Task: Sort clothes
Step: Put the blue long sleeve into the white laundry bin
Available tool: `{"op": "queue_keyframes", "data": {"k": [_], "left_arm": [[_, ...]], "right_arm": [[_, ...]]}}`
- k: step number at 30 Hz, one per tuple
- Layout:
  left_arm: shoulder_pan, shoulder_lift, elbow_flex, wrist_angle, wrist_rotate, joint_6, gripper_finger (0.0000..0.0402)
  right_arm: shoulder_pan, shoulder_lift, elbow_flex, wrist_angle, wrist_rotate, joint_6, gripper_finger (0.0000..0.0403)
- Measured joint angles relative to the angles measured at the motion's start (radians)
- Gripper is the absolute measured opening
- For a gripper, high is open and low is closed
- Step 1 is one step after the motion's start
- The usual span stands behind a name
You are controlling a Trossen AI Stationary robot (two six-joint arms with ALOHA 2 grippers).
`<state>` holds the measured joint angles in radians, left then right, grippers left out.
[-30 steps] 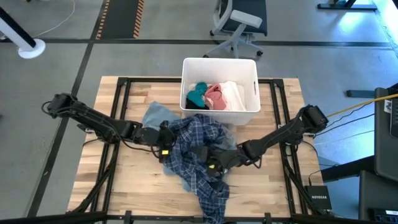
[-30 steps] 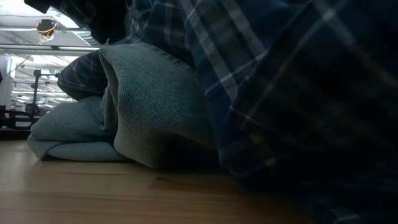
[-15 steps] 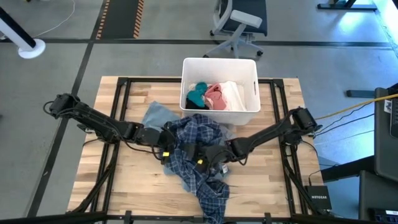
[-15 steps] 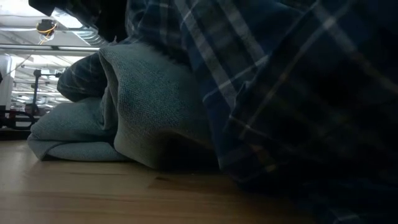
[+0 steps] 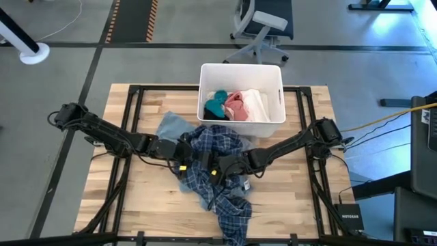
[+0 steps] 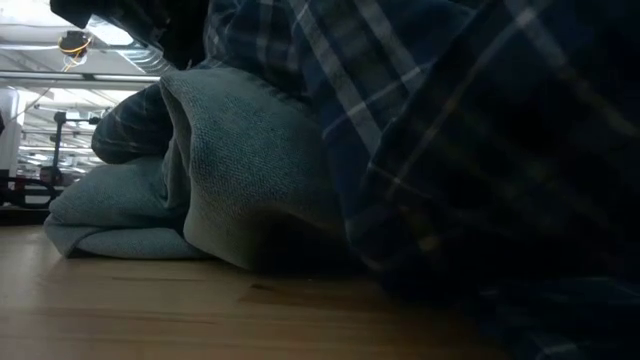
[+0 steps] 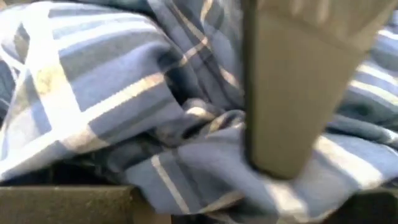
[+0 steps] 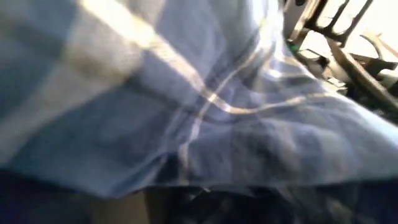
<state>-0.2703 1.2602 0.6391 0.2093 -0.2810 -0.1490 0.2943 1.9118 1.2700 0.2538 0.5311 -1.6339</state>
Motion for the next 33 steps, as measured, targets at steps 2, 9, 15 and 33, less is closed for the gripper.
{"op": "queue_keyframes", "data": {"k": [2, 9, 15, 33], "left_arm": [[0.0, 0.0, 0.0, 0.003, 0.001, 0.0, 0.0155], [0.001, -0.012, 0.002, -0.034, -0.006, 0.004, 0.0155], [-0.002, -0.106, 0.005, -0.162, -0.043, -0.046, 0.0155], [-0.176, -0.337, 0.005, -0.392, -0.407, -0.127, 0.0155]], "right_arm": [[0.0, 0.0, 0.0, -0.02, -0.001, 0.024, 0.0195], [0.012, 0.001, -0.002, -0.057, 0.067, 0.096, 0.0025], [0.039, -0.024, -0.004, -0.11, 0.11, 0.19, 0.0037], [0.015, -0.35, 0.004, -0.256, 0.191, 0.398, 0.0015]]}}
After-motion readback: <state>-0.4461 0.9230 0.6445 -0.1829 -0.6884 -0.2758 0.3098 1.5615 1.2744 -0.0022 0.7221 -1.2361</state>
